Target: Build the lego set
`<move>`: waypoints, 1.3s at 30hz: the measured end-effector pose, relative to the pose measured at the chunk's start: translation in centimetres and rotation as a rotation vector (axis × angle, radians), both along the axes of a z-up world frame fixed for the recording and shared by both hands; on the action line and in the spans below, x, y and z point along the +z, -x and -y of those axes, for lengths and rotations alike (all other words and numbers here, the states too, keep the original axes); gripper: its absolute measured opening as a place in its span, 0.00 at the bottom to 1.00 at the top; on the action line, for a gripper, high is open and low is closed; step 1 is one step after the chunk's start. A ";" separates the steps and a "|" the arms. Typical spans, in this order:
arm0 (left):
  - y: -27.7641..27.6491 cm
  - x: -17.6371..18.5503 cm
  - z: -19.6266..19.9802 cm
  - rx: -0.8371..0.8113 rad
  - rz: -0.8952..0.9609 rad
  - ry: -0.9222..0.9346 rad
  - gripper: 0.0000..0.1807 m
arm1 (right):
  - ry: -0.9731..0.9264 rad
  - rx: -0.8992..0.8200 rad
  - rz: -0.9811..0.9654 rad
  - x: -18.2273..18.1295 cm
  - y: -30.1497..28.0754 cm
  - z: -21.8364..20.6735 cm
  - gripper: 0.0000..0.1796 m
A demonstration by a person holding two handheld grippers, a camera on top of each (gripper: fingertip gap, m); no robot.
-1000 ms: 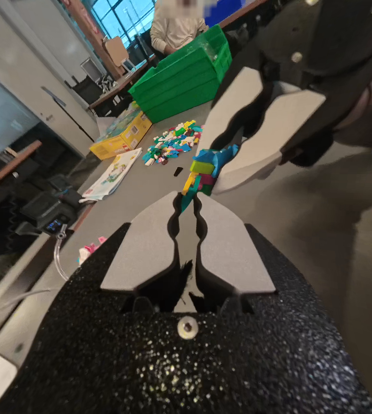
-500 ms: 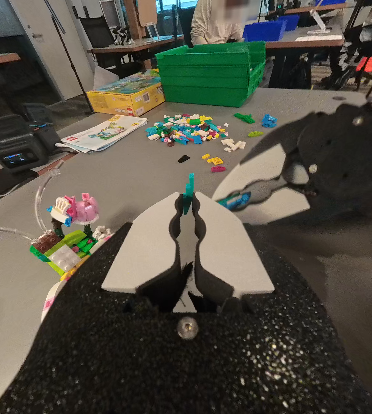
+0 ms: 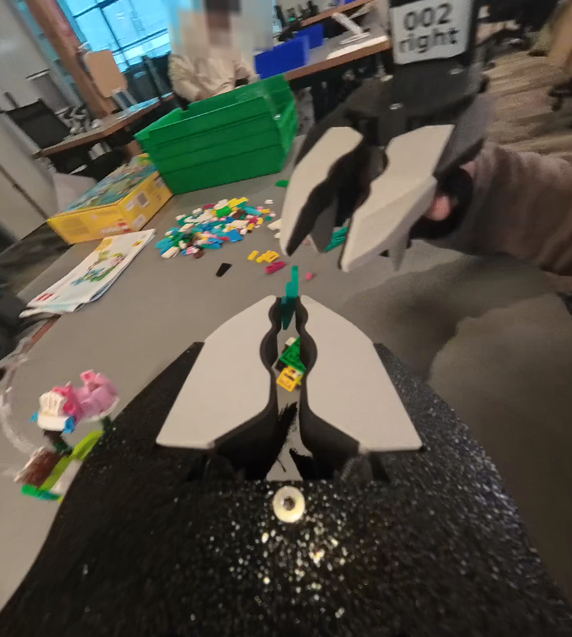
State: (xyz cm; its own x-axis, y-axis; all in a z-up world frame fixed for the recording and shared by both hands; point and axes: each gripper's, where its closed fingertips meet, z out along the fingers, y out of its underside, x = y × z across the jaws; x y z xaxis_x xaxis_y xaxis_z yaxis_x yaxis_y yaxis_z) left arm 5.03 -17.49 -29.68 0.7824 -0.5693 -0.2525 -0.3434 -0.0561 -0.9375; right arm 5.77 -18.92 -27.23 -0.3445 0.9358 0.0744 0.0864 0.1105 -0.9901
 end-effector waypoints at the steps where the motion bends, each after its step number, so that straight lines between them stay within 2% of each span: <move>1: -0.6 0.0 0.3 -0.044 0.006 0.001 0.04 | -0.011 0.017 -0.011 0.1 -0.1 0.4 0.13; 5: -2.3 -0.3 1.3 -0.167 0.022 0.025 0.04 | -0.065 0.065 -0.007 -0.5 -0.2 1.5 0.06; 6: -2.5 -0.5 1.5 -0.186 0.022 0.033 0.04 | -0.070 0.083 -0.016 -0.5 -0.3 1.8 0.02; 10: -2.2 -0.2 0.8 -0.127 0.067 0.029 0.10 | -0.105 0.038 -0.021 -0.1 -1.3 0.8 0.00; 12: -1.8 -0.3 0.5 -0.096 0.059 0.032 0.13 | -0.121 -0.078 -0.018 0.5 -2.9 -2.1 0.00; 15: -1.2 -0.3 0.1 -0.051 0.075 0.034 0.12 | -0.049 -0.341 0.029 1.0 -6.7 -9.4 0.00; 17: -1.1 0.0 -0.1 -0.037 0.107 0.035 0.12 | 0.060 -0.515 0.101 0.0 -10.0 -14.4 0.00; 20: -1.0 -0.1 -0.3 -0.022 0.123 0.044 0.11 | 0.346 -0.622 0.213 -2.3 -13.7 -18.1 0.00; 23: -0.8 -0.2 -0.4 -0.009 0.119 0.045 0.10 | 0.506 -0.645 0.336 -5.3 -15.3 -19.1 0.00; 28: -1.0 -0.6 -0.4 -0.022 0.138 0.071 0.09 | 0.653 -0.554 0.533 -9.2 -15.4 -17.5 0.00; 32: -1.4 -1.0 -0.4 -0.031 0.138 0.090 0.09 | 0.662 -0.490 0.655 -10.4 -14.9 -16.8 0.00; 35: -1.5 -1.3 -0.5 -0.027 0.134 0.100 0.09 | 0.600 -0.429 0.807 -11.3 -14.5 -16.8 0.01; 39: -1.0 -1.2 -0.8 0.005 0.134 0.091 0.11 | 0.520 -0.355 0.915 -11.4 -13.1 -16.2 0.14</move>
